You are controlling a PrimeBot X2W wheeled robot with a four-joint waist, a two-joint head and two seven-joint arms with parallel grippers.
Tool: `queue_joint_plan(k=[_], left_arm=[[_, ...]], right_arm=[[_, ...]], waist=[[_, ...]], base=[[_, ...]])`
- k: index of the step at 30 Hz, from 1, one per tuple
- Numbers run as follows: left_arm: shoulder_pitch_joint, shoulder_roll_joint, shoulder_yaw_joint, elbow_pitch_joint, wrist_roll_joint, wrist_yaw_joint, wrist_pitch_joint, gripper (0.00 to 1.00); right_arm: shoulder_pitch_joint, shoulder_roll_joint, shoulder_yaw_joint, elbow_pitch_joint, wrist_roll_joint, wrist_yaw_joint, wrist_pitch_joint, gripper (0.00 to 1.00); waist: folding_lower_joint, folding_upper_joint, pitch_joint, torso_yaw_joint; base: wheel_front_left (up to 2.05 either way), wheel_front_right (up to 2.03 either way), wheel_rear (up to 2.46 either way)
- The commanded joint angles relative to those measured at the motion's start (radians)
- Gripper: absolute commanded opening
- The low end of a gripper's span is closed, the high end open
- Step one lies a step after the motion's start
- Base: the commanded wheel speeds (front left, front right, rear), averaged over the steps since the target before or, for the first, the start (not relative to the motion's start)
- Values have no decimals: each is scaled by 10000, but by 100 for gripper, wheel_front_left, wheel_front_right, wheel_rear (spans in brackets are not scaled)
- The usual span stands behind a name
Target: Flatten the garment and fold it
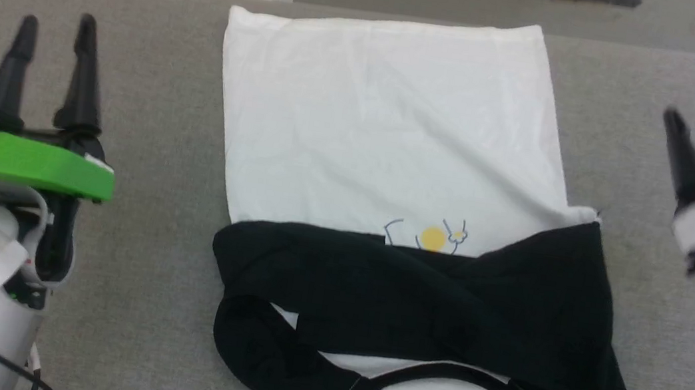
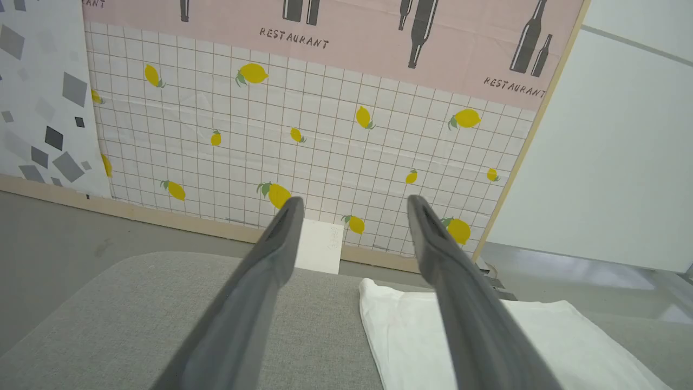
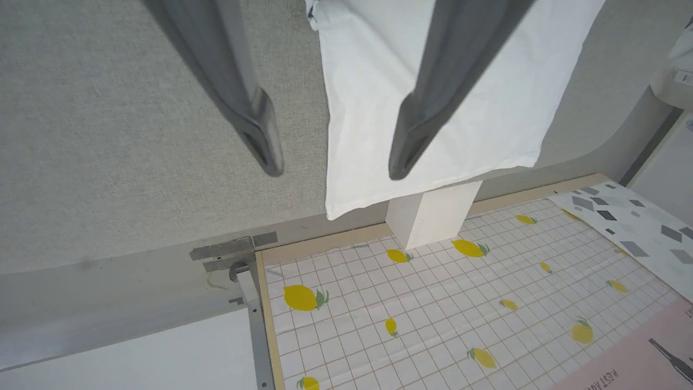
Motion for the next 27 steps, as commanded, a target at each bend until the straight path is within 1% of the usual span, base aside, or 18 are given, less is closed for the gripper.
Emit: queue_joint_plan(k=[1,4,8,14,17,20,27], left_arm=[[171,-124,287,-273,171,-116,-43,100],[256,-378,812,-856,456,-401,-44,100],[238,-777,1396,-1429,711,-787,-44,100],[268,-1413,1955,-1943,1012,-1388,-44,100],[334,-1669,2220,-2123,1114,-1647,-45,100],[371,-1879,2412,-2230,1184,-1860,-45,100],[349,-2259,2734,-2304,1311,-2211,-45,100]], right_arm=[[-723,3,83,188,-304,-13,318,100],[-2279,-95,180,668,-1115,-13,1152,100],[-4150,-539,277,1594,-2226,-13,2169,100],[-6211,-1218,460,2782,-3600,-13,3578,100],[-6873,-1372,766,3088,-3889,-13,4012,100],[-7208,-1526,1119,3355,-4013,-13,4229,100],[-7616,-1931,1808,3920,-4143,-13,4431,100]], waist=[[0,0,1074,198],[0,0,1844,424],[0,0,2722,789],[0,0,3623,1417],[0,0,3966,1630],[0,0,4198,1768],[0,0,4626,2018]], base=[[0,0,0],[0,0,0],[0,0,0],[0,0,0],[0,0,0],[0,0,0],[0,0,0]])
